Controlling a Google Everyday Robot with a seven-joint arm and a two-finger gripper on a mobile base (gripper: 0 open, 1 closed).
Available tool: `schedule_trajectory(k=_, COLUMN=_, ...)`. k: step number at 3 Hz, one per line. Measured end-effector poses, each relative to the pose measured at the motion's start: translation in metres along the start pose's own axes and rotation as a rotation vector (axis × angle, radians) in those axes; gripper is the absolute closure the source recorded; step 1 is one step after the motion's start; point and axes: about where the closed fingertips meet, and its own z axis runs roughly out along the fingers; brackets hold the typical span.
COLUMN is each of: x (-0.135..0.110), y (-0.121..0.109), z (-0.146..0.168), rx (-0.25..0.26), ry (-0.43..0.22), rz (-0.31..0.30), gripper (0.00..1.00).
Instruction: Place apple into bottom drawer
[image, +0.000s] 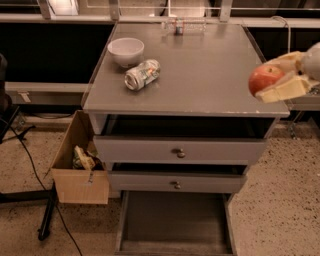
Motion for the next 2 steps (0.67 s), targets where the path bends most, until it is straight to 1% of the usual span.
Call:
schedule_trajectory(k=1, x=-0.001, y=0.0, z=0.0, rx=0.002, ry=0.0, rz=-0.003, gripper=1.0)
schedule_trajectory(k=2, x=0.006, y=0.019, z=0.005, rx=-0.016, ry=0.0, rz=0.003, gripper=1.0)
